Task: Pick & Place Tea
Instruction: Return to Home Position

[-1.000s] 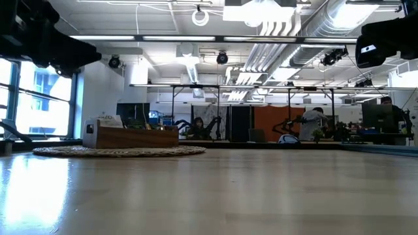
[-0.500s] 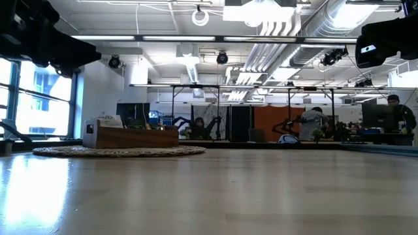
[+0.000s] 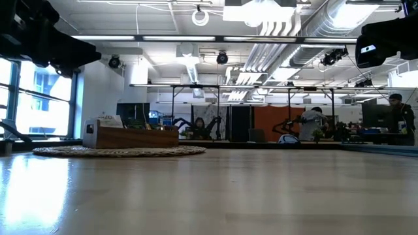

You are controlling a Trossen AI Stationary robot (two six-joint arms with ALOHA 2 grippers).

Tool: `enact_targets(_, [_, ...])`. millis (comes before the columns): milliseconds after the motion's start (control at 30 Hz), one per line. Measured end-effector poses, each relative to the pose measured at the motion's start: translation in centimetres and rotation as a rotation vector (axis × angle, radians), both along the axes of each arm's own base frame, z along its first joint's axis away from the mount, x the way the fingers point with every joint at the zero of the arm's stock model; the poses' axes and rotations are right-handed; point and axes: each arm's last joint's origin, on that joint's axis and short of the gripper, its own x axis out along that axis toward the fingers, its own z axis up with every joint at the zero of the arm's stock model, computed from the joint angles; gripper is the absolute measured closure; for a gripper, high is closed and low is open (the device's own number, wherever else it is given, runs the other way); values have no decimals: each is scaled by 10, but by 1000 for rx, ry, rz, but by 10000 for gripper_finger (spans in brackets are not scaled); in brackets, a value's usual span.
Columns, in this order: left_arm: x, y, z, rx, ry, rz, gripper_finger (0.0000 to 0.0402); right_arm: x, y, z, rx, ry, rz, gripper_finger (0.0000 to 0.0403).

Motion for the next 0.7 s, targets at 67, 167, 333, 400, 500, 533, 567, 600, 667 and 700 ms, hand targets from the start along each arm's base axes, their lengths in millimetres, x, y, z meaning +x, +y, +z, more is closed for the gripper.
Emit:
enact_targets(67, [0, 0, 0, 0, 0, 0, 271, 0, 0, 0, 0, 0, 0, 391])
enact_targets(167, [0, 0, 1, -4, -8, 0, 271, 0, 0, 0, 0, 0, 0, 391])
enact_targets(333, [0, 0, 1, -12, -26, -1, 271, 0, 0, 0, 0, 0, 0, 391])
enact_targets(400, [0, 0, 1, -13, -27, -1, 271, 0, 0, 0, 0, 0, 0, 391])
enact_targets(500, [0, 0, 2, -14, -28, -1, 271, 0, 0, 0, 0, 0, 0, 391])
enact_targets(533, [0, 0, 2, -14, -29, -1, 271, 0, 0, 0, 0, 0, 0, 391])
enact_targets(567, [0, 0, 2, -14, -29, -1, 271, 0, 0, 0, 0, 0, 0, 391])
enact_targets(600, [0, 0, 2, -15, -30, -1, 271, 0, 0, 0, 0, 0, 0, 391])
enact_targets(667, [0, 0, 2, -15, -30, -1, 271, 0, 0, 0, 0, 0, 0, 391])
enact_targets(700, [0, 0, 2, -15, -30, -1, 271, 0, 0, 0, 0, 0, 0, 391])
